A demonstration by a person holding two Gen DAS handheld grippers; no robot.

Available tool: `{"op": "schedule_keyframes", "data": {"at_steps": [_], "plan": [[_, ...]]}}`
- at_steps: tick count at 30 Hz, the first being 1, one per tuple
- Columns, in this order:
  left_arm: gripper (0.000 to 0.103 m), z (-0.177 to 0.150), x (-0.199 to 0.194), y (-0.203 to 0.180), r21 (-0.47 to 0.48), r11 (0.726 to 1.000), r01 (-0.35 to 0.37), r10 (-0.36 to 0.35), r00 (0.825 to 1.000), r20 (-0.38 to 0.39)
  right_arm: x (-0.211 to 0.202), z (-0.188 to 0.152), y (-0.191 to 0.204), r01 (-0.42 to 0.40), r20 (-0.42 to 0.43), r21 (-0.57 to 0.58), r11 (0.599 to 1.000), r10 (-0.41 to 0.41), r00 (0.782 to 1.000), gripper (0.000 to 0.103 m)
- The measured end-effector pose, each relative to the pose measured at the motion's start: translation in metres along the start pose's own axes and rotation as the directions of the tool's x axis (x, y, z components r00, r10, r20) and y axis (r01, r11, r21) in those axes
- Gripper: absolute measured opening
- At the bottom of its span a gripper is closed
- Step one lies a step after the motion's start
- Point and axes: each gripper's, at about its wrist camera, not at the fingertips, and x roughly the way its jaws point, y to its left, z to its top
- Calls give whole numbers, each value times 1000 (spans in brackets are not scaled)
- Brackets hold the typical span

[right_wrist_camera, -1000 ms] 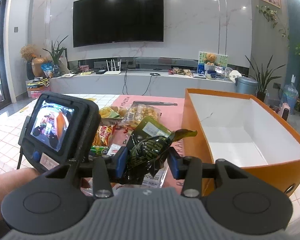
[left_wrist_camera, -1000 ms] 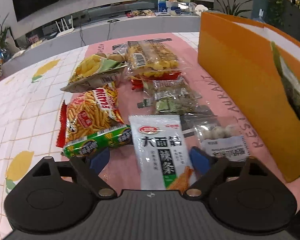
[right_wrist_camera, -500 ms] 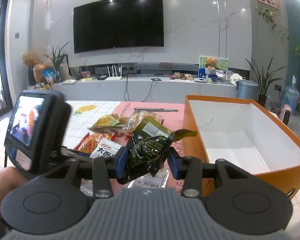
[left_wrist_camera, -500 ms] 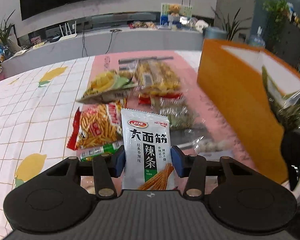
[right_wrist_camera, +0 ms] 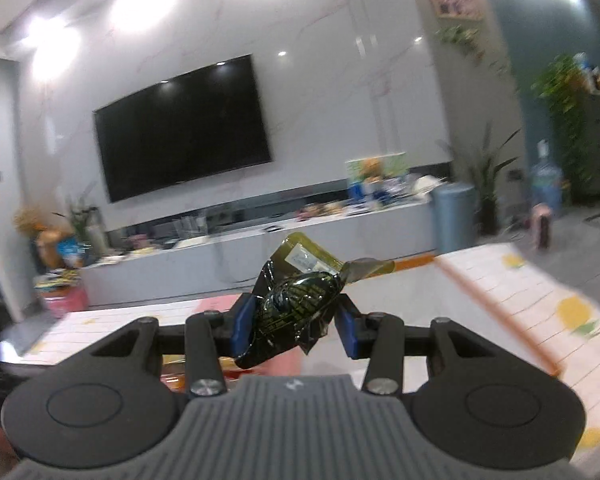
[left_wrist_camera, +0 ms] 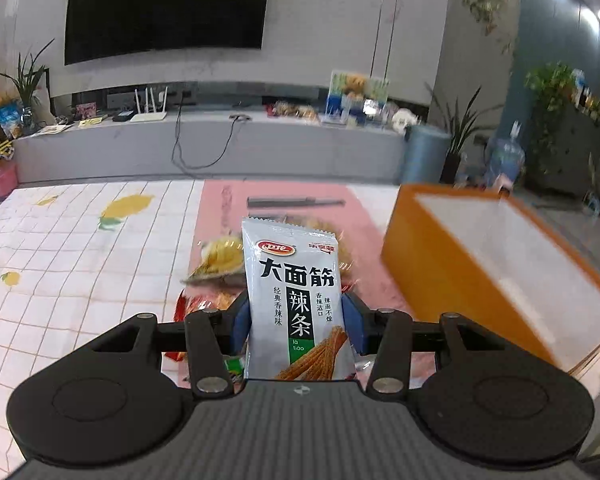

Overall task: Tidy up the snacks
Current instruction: 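Drop the green pack into the orange box with the right tool while the left tool carries the white bag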

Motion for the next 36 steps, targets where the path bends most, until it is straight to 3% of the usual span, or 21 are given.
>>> {"op": "schedule_keyframes", "data": {"at_steps": [4, 7, 10, 14, 20, 34, 36], "plan": [[54, 9, -14, -3, -17, 999, 45, -44, 999, 29, 18, -2, -23, 116, -85, -33, 993, -119, 989, 43], [54, 13, -20, -8, -51, 997, 64, -62, 998, 27, 31, -7, -42, 151, -181, 36, 988, -142, 973, 43], [54, 17, -24, -11, -75, 992, 103, -101, 994, 31, 43, -14, -44, 181, -252, 8, 983, -174, 952, 43], [54, 20, -32, -19, -56, 988, 145, -140, 987, 78, 54, -18, -46, 168, -320, -11, 986, -163, 933, 43], [54, 22, -28, -41, -23, 986, 166, -165, 985, 55, 74, -21, -50, 145, -414, 17, 989, -125, 901, 43], [54, 30, -11, -99, 23, 980, 196, -197, 980, 22, 70, -12, -64, 109, -400, 148, 983, -41, 915, 44], [54, 30, -8, -107, 31, 979, 200, -201, 979, 19, 67, -9, -65, 93, -401, 147, 985, -27, 916, 55]]}}
